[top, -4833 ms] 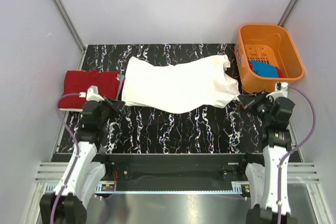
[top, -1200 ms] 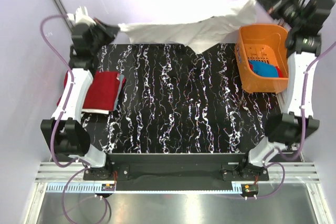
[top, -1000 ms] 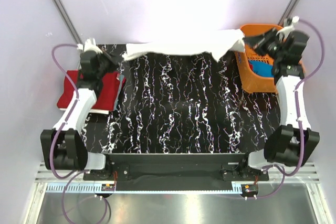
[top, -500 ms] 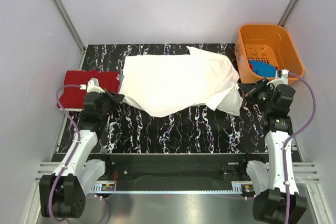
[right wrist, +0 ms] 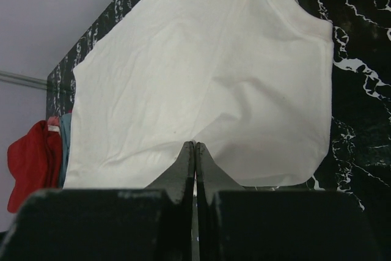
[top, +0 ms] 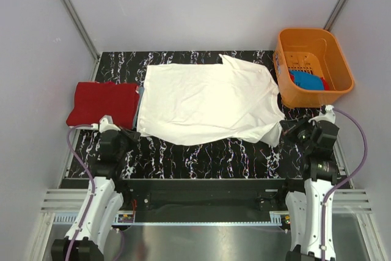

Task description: Fold and stack the t-shirts

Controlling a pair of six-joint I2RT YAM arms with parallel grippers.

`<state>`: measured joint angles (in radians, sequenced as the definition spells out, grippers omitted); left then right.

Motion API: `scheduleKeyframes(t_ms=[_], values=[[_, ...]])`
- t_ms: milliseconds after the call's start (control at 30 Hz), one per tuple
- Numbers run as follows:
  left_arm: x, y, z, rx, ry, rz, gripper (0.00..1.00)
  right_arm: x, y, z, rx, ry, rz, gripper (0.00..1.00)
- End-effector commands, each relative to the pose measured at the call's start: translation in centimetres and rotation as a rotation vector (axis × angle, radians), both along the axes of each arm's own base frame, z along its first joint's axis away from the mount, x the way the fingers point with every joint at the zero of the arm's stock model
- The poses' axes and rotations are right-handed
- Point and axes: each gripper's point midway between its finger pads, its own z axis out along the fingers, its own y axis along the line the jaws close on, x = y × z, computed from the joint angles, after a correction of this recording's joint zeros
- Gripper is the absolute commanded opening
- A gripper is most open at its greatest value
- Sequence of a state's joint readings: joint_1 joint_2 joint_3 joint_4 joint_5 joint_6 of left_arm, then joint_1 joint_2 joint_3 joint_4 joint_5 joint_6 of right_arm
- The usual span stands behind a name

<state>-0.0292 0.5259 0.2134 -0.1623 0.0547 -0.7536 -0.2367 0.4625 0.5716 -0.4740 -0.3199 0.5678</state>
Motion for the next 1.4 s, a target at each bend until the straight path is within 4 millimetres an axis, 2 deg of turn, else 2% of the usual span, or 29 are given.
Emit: scheduleKeyframes(t_ms=[0,33,100,133,200,267,367,400,467,500,533,600,633,700,733,900,967,1000,1067,1267,1367], values=[[1.2,1.3,1.2,0.027,-0.035,0.073,0.0,1.7,-1.5,0.6,-0.048,0.006,-0.048,0.0],[1.5,1.4,0.8,0.032,-0.005,0.075,0.0,2.7,-1.7,0.3,-0.039,0.045,-0.038,0.0],[2.7,1.3,2.4,0.031,-0.028,0.074,0.0,4.2,-1.7,0.6,-0.03,0.05,-0.02,0.0],[3.2,1.3,2.0,0.032,-0.002,0.073,0.0,5.1,-1.9,0.2,-0.024,0.069,-0.022,0.0],[4.6,1.5,3.0,0.032,-0.012,0.089,0.0,6.9,-2.6,0.0,-0.016,0.072,-0.044,0.0],[5.7,1.8,3.9,0.026,-0.026,0.109,0.0,8.4,-3.0,1.2,-0.024,0.054,-0.05,0.0],[7.6,2.3,4.5,0.021,-0.026,0.136,0.0,10.7,-3.6,1.4,-0.022,0.07,-0.055,0.0],[8.3,2.3,4.1,0.016,-0.007,0.14,0.0,11.3,-3.6,1.4,-0.026,0.076,-0.055,0.0],[9.8,2.1,5.1,0.004,-0.025,0.13,0.0,12.7,-4.1,1.5,-0.04,0.087,-0.076,0.0],[10.3,2.1,4.2,0.001,0.007,0.13,0.0,13.2,-4.1,1.0,-0.047,0.108,-0.077,0.0],[11.1,2.0,4.8,-0.004,-0.003,0.126,0.0,13.9,-3.9,1.6,-0.062,0.1,-0.077,0.0],[12.1,2.0,3.9,-0.005,0.021,0.129,0.0,15.0,-3.8,0.6,-0.073,0.14,-0.074,0.0],[12.7,1.9,4.4,-0.008,0.012,0.121,0.0,15.5,-3.7,1.1,-0.082,0.131,-0.077,0.0],[13.4,1.9,3.8,-0.005,0.029,0.122,0.0,16.5,-3.7,0.3,-0.079,0.147,-0.08,0.0],[13.7,1.9,3.8,-0.004,0.031,0.122,0.0,16.9,-3.8,0.5,-0.085,0.142,-0.081,0.0],[15.7,2.2,3.8,0.018,0.044,0.12,0.0,18.5,-4.2,-1.2,-0.088,0.169,-0.085,0.0],[16.4,2.2,4.3,0.024,0.034,0.117,0.0,19.1,-4.3,-0.9,-0.09,0.157,-0.086,0.0],[16.8,2.2,4.1,0.03,0.04,0.118,0.0,19.5,-4.3,-1.3,-0.087,0.168,-0.081,0.0],[17.1,2.5,4.0,0.043,0.048,0.124,0.0,20.3,-4.1,-0.5,-0.094,0.151,-0.07,0.0],[18.2,2.3,3.3,0.053,0.067,0.109,0.0,21.7,-3.6,-0.9,-0.122,0.165,-0.051,0.0],[18.9,2.0,2.3,0.058,0.088,0.076,0.0,22.2,-3.4,-1.5,-0.136,0.177,-0.044,0.06]])
